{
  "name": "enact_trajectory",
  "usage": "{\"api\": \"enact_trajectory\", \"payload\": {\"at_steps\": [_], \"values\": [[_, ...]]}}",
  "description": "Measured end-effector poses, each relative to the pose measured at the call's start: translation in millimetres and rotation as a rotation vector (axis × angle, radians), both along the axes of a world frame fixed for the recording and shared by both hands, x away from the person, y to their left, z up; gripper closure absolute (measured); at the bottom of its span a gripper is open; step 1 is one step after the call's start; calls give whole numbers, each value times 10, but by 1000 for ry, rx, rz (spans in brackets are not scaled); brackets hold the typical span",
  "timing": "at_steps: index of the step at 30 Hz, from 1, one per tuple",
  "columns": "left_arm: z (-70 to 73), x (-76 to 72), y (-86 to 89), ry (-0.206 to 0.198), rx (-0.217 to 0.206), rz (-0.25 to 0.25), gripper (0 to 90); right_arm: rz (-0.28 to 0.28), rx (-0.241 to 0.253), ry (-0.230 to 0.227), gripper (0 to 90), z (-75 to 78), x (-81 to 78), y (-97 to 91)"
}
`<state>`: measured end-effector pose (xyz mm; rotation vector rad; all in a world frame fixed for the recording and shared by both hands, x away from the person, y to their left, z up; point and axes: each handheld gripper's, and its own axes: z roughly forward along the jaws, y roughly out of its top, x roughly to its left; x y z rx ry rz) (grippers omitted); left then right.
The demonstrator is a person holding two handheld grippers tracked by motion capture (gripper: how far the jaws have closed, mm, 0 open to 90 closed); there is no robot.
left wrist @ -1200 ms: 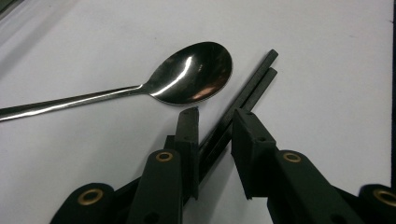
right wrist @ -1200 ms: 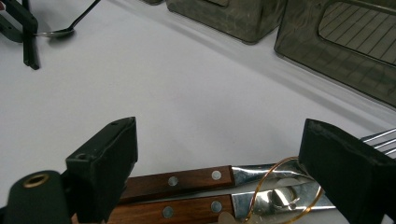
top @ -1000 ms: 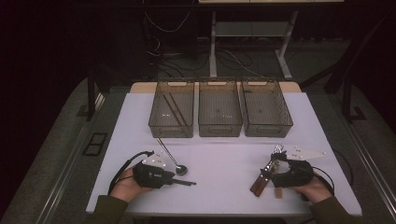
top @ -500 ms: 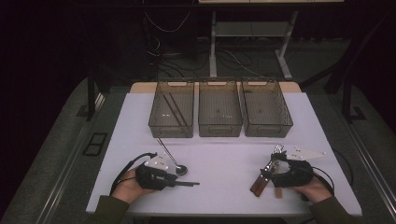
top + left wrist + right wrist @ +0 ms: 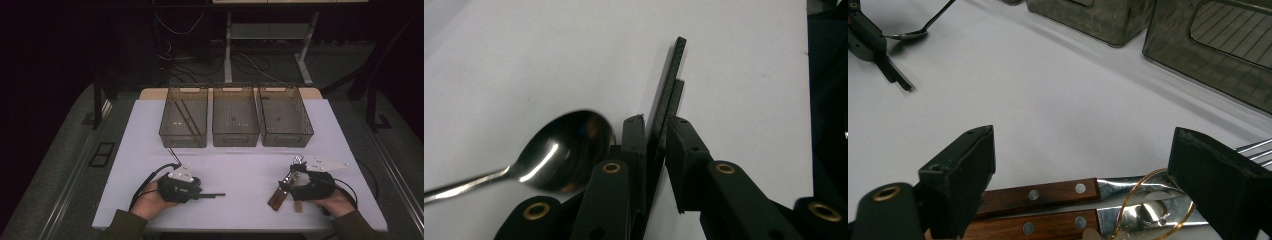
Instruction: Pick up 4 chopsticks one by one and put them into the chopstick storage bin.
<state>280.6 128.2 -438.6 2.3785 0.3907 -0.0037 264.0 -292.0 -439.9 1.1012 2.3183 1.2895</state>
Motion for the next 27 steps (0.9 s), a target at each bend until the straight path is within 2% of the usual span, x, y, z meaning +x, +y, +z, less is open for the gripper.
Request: {"api": "enact_trajectory", "payload": {"at_steps": [5, 9, 11, 13, 19, 22, 27], "values": [[1, 5, -105, -9, 4, -14, 774, 2, -2, 0, 120, -1, 2, 2], [-5, 7, -102, -8, 0, -15, 768, 1, -1, 0, 120, 1, 0, 1], [-9, 0, -103, -15, 8, -15, 730, 0, 0, 0, 120, 0, 1, 1], [8, -11, -84, -16, -5, -16, 714, 2, -2, -1, 120, 3, -2, 0], [127, -56, 121, -28, -64, 15, 729, 2, 0, -7, 120, 7, -3, -7], [145, -78, 272, -25, -72, 27, 778, 2, 1, -6, 120, 8, -5, -7], [113, -94, 403, -23, -49, 35, 828, 3, 3, -5, 120, 12, -7, -1]]}}
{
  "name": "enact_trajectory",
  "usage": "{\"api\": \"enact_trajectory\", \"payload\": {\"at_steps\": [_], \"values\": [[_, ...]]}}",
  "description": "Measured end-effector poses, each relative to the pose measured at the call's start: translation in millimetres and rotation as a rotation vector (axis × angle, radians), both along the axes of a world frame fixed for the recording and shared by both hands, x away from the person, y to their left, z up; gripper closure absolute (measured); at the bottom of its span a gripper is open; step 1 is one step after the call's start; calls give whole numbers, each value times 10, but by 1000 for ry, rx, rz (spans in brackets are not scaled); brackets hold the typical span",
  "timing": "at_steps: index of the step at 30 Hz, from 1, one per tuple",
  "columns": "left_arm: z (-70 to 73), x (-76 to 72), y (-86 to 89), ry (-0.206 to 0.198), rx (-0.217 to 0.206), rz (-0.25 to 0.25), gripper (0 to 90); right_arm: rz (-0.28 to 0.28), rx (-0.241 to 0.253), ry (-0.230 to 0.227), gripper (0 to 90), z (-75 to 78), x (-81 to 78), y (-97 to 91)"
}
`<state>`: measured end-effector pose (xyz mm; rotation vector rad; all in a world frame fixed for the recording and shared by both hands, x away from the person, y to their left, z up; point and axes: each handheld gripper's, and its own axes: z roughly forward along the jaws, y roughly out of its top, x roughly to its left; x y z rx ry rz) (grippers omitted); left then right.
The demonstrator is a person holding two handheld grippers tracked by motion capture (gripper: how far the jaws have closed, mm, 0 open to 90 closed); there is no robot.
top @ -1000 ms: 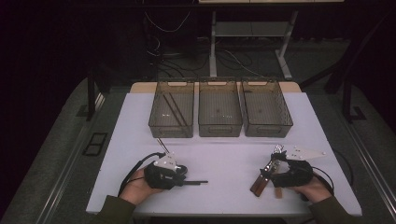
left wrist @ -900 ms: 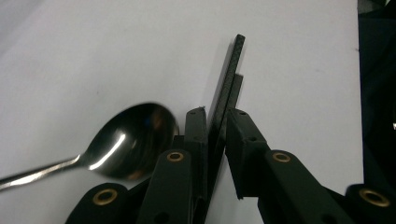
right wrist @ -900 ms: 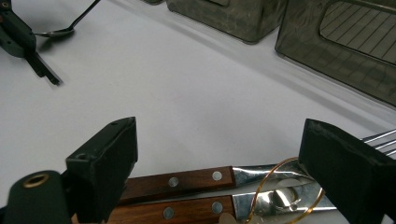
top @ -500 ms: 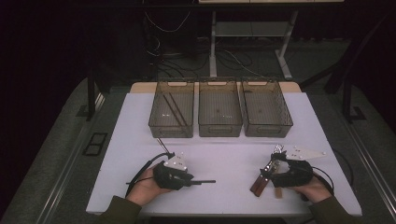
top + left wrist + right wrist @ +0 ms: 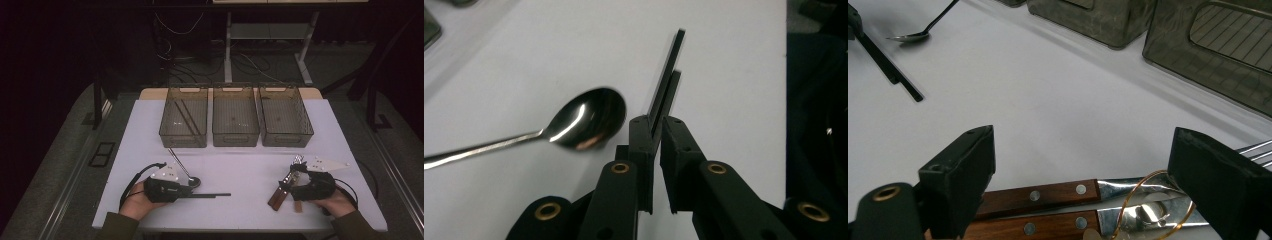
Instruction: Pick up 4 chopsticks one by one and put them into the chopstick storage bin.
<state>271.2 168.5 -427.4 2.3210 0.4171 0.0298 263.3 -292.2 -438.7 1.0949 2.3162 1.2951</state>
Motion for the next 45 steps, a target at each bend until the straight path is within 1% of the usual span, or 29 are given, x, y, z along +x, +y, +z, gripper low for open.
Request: {"api": "enact_trajectory", "payload": {"at_steps": [3, 7, 11, 14, 16, 26, 27, 32, 37, 41, 45], "values": [[-13, -18, 16, -5, 14, -6, 835, 1, -1, 0, 120, -2, 2, -1], [-23, -36, 52, -25, 24, -6, 833, 1, 0, -1, 120, -1, 1, -5], [-43, -40, 90, -28, 35, -3, 832, 1, 0, 0, 120, -2, 1, -2], [-63, -46, 104, -39, 55, -3, 830, 1, 0, -1, 120, -2, 1, -1], [-72, -48, 112, -38, 63, -2, 830, 1, -1, 0, 120, -5, 3, -1], [-82, -70, 153, -54, 72, 1, 828, 1, 0, 0, 120, -4, 2, -3], [-89, -80, 154, -55, 61, 15, 827, 1, -1, -1, 120, -4, 2, -3], [-89, -76, 201, -63, 79, 8, 826, 0, -1, -1, 120, -4, 4, -3], [-116, -87, 187, -47, 86, 0, 821, 1, -1, 0, 120, -5, 4, -2], [-118, -88, 180, -42, 87, -9, 819, 1, 1, -1, 120, -3, 4, -4], [-130, -86, 186, -19, 70, -9, 797, 0, 1, 0, 120, -3, 3, -4]]}}
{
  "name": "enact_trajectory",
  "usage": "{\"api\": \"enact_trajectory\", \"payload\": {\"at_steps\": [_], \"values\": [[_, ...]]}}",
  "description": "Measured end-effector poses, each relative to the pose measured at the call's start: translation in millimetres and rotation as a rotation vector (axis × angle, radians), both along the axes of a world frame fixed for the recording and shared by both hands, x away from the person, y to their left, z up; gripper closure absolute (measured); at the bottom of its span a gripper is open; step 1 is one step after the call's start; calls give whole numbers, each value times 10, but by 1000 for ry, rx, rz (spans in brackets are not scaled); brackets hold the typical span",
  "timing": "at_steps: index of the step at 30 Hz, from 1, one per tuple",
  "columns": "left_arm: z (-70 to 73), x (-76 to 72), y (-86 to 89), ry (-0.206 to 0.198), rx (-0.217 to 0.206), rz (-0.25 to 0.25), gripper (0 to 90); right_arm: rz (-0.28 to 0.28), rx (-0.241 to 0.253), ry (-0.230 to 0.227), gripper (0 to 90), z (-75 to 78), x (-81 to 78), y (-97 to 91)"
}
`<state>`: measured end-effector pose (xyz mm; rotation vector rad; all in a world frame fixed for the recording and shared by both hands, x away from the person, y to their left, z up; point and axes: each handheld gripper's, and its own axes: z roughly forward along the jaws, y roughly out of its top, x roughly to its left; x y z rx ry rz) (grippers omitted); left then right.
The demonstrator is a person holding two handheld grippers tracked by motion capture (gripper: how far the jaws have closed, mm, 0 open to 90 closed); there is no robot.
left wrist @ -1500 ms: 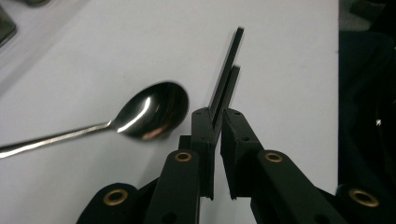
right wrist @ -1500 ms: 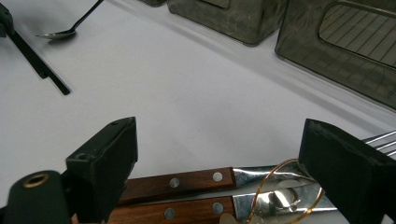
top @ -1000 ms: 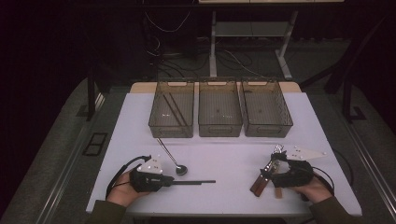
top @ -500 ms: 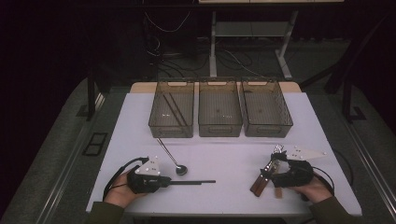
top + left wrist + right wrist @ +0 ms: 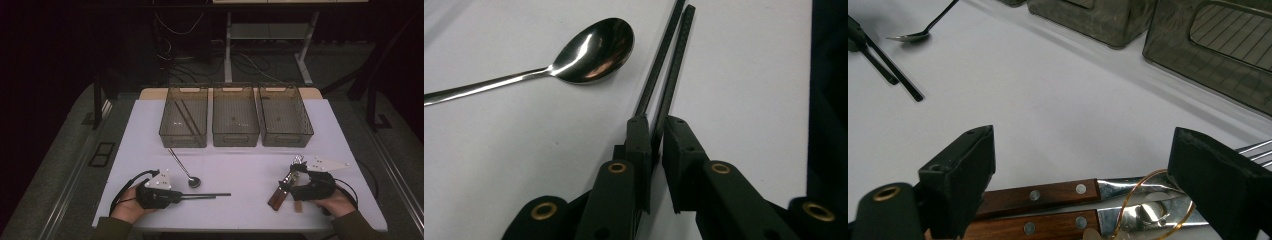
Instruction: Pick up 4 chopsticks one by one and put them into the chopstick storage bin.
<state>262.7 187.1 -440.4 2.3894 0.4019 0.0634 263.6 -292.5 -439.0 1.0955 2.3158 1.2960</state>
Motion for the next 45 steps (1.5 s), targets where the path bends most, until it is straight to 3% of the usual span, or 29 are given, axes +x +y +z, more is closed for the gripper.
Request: {"api": "enact_trajectory", "payload": {"at_steps": [19, 29, 45], "values": [[-17, 1, -20, 22, -21, -27, 839, 2, -2, 0, 120, 2, -2, 4], [-1, -19, -48, -5, 5, -38, 842, 2, -3, 0, 120, 2, -2, 6], [31, -3, -42, 19, -14, -47, 853, 9, -7, -9, 120, 1, -18, 12]]}}
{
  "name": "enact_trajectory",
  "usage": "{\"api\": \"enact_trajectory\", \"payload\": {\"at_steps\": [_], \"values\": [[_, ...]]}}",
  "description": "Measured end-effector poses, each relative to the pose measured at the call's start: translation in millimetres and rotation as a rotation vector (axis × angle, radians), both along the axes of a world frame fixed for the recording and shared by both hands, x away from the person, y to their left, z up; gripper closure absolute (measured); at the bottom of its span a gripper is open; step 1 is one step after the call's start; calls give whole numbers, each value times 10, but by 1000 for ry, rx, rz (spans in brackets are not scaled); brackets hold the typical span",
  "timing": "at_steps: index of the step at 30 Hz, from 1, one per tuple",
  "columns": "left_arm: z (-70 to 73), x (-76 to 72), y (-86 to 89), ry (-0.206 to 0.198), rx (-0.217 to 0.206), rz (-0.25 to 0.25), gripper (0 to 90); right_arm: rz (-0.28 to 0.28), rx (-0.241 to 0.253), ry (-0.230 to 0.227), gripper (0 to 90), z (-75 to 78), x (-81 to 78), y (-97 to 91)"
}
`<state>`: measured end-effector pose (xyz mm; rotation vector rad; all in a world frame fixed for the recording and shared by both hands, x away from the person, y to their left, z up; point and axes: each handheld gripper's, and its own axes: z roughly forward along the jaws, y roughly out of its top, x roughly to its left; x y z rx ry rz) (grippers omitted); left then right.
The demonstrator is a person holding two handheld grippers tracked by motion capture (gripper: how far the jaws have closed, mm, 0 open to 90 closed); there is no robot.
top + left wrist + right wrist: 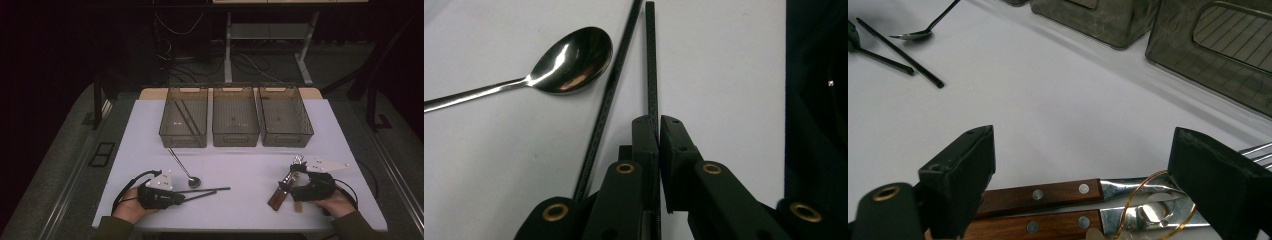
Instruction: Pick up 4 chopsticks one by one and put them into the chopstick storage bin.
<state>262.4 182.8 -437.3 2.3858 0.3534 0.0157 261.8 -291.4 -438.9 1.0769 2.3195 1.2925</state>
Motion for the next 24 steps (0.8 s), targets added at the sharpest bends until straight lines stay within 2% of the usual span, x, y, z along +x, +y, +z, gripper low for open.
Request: {"api": "enact_trajectory", "payload": {"at_steps": [10, 15, 24], "values": [[49, 12, -20, 21, -36, -4, 853, -1, -10, -14, 119, -52, -62, 31], [94, 29, -32, 34, -67, 18, 853, -23, -26, -28, 118, -41, -84, -2], [169, 91, -99, 58, -90, 86, 852, -6, -45, -37, 119, -34, -61, 45]]}}
